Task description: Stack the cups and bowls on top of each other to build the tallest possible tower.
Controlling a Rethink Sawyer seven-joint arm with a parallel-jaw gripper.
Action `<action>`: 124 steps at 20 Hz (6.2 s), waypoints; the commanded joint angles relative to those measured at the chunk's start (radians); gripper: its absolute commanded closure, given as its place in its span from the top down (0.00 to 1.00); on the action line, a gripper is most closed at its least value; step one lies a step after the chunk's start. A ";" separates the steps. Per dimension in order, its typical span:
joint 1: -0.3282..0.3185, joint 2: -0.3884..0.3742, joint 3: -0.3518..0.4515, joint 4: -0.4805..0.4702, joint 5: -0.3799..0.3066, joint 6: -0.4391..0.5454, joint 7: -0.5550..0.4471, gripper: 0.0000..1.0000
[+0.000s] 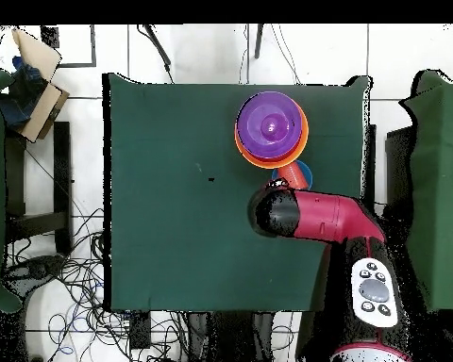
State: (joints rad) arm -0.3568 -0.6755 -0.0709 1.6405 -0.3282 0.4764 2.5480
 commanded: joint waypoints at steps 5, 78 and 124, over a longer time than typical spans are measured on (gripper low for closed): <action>0.012 0.023 0.034 0.094 -0.079 -0.120 -0.025 1.00; 0.047 0.161 -0.120 0.114 -0.102 -0.522 -0.089 1.00; -0.359 0.171 0.374 0.127 -0.529 -0.100 -0.352 1.00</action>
State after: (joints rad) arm -0.8023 -0.5495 0.2819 1.8106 -0.7722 0.2644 2.3489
